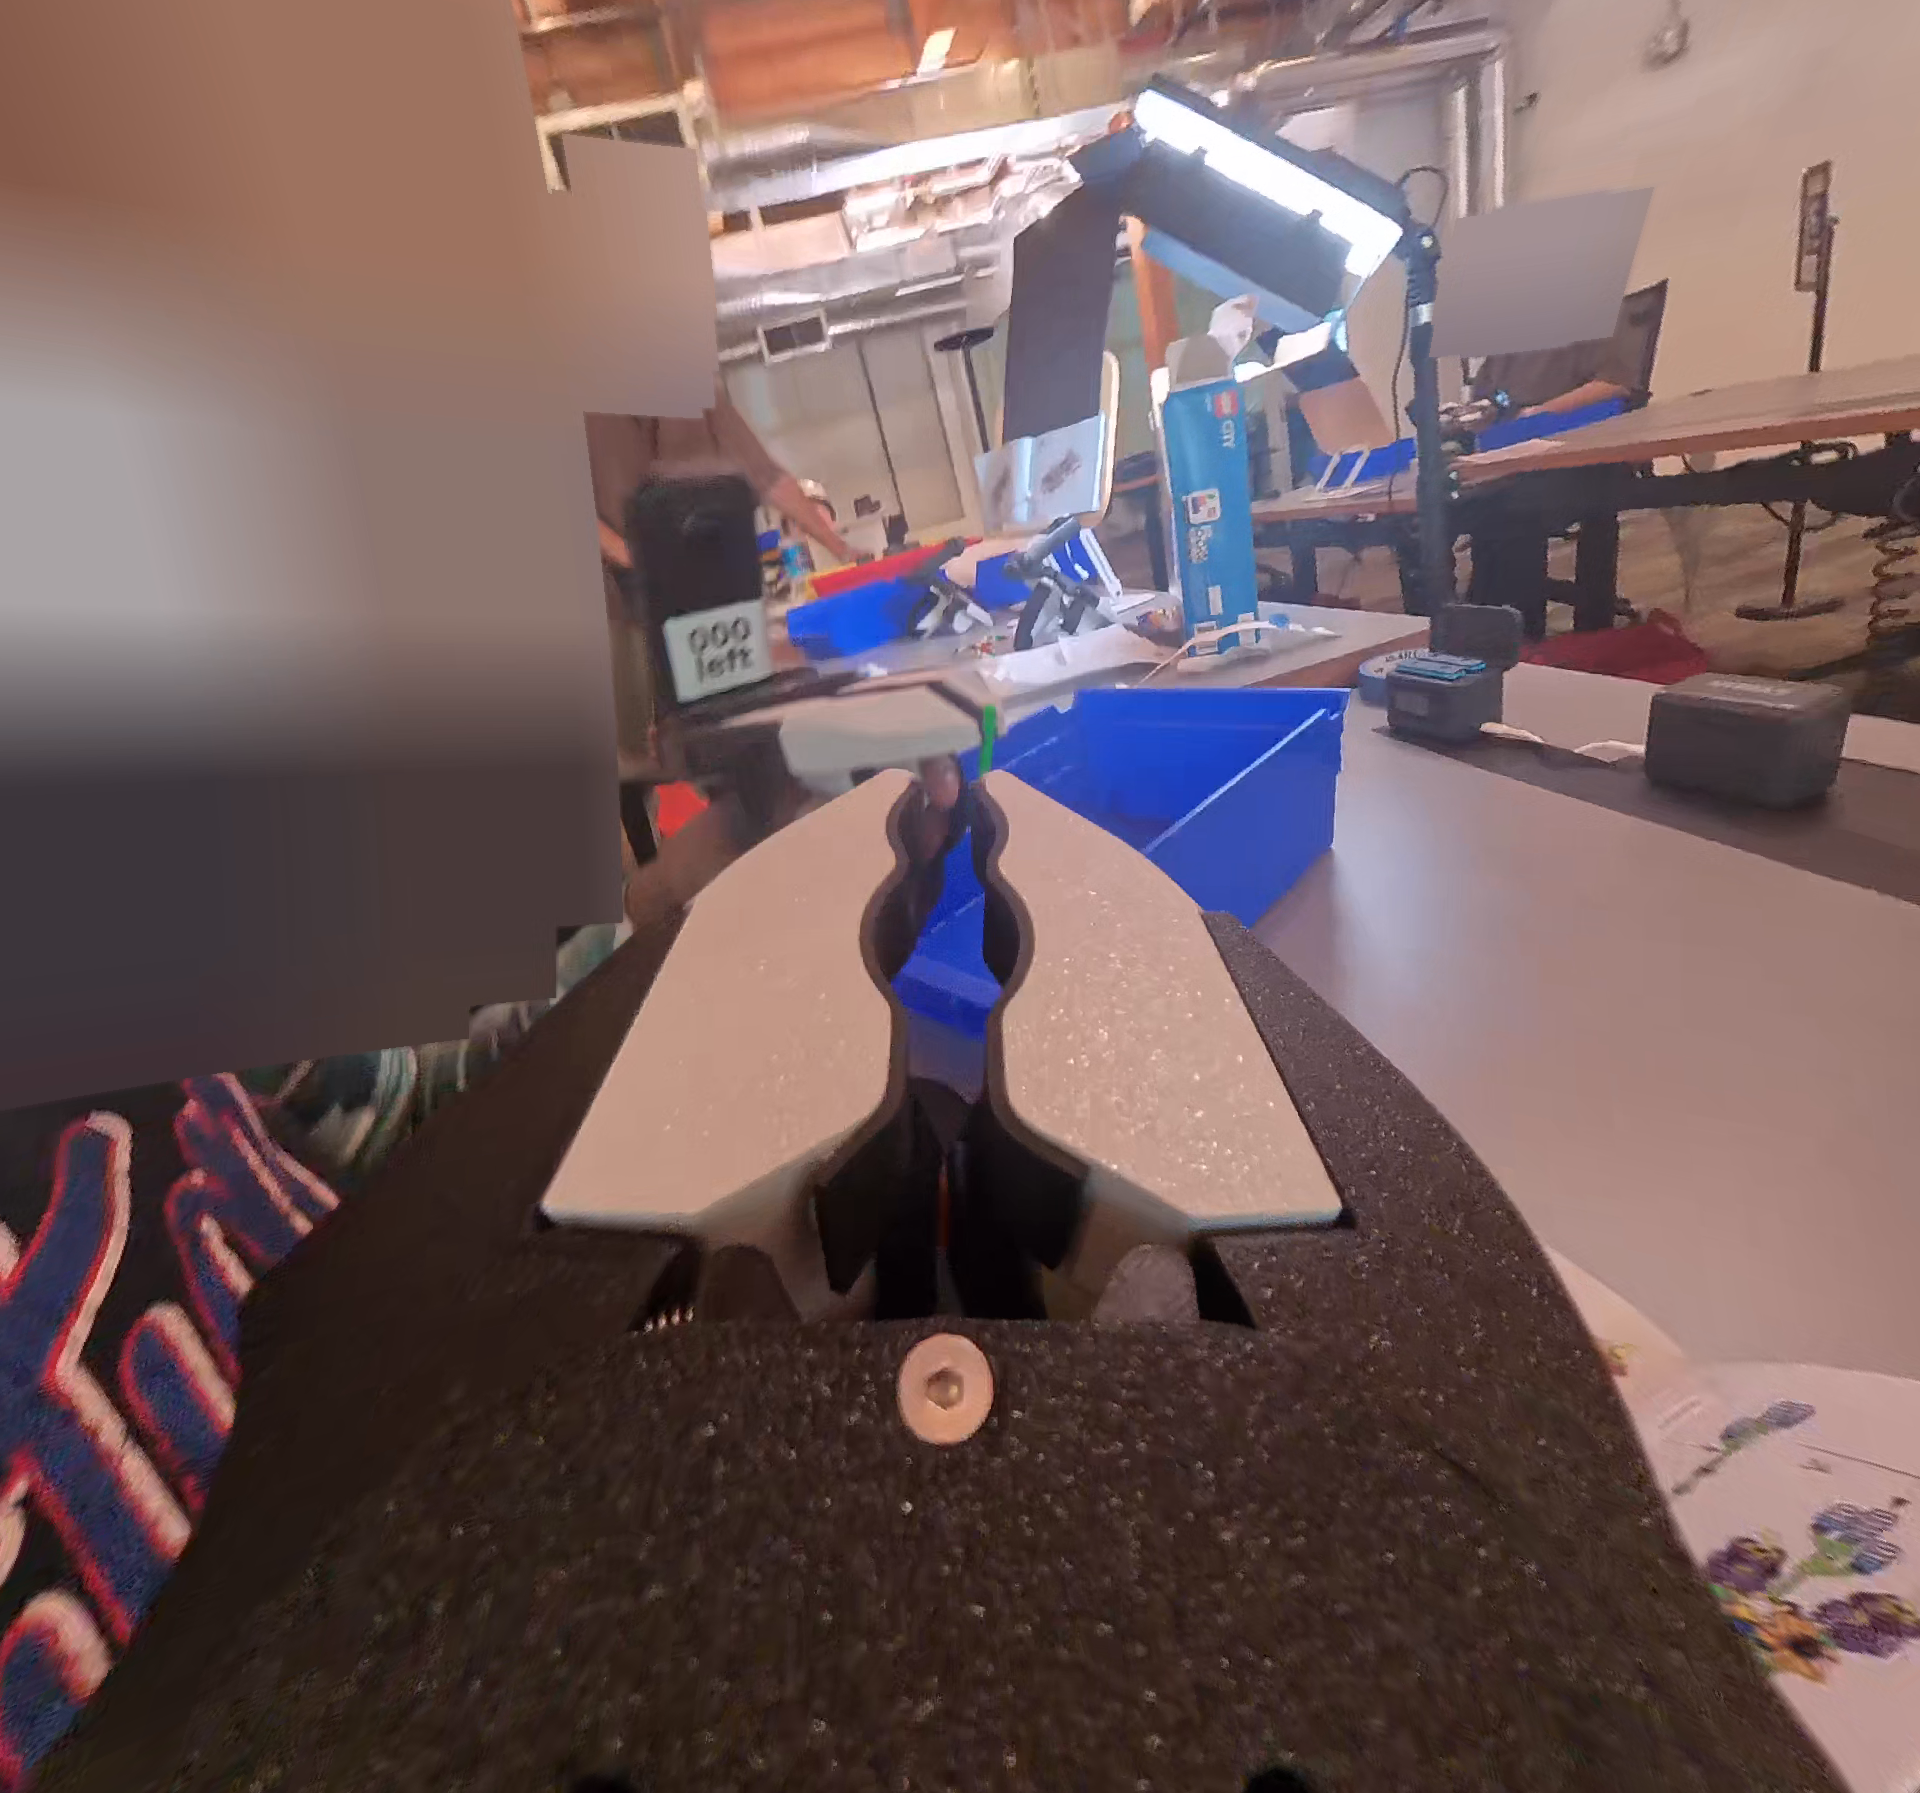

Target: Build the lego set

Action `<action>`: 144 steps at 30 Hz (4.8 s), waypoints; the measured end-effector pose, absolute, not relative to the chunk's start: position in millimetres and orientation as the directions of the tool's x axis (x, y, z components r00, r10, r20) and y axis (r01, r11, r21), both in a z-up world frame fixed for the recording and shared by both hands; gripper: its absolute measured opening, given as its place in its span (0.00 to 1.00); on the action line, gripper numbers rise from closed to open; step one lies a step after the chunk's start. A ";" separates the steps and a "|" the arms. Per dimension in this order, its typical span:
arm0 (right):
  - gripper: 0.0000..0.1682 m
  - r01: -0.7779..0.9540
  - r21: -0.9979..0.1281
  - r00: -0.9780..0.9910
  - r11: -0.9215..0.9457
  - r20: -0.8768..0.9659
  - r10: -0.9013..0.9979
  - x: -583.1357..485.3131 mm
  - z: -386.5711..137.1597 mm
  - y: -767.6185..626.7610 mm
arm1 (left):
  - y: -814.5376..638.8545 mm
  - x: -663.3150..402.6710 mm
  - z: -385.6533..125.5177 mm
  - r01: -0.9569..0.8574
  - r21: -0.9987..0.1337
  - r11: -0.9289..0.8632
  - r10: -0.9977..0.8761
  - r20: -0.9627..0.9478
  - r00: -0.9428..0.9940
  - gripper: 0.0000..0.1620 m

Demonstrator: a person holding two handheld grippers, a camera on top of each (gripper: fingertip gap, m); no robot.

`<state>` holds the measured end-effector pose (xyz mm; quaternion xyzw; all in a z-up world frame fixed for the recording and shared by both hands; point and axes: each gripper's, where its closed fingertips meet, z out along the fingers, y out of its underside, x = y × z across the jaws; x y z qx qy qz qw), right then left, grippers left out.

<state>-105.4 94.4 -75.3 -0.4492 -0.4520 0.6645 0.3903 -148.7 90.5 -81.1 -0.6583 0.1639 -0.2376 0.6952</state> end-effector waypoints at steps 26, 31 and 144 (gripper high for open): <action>0.02 0.033 -0.945 -0.173 -0.325 -0.325 0.930 -86.8 -106.8 128.4 | 110.8 -122.6 -109.0 -0.276 -0.960 0.049 -0.439 -0.269 0.857 0.17; 0.02 0.195 -0.961 -0.034 -0.194 -0.205 0.978 -29.6 -122.5 158.6 | 93.3 -163.9 -118.3 -0.204 -0.970 -0.131 -0.494 -0.115 0.862 0.32; 0.22 -0.085 -0.944 -0.309 0.318 0.328 0.893 -56.5 -119.4 83.1 | 73.5 -85.8 -129.2 0.725 -0.532 -0.437 -0.587 0.779 0.218 0.01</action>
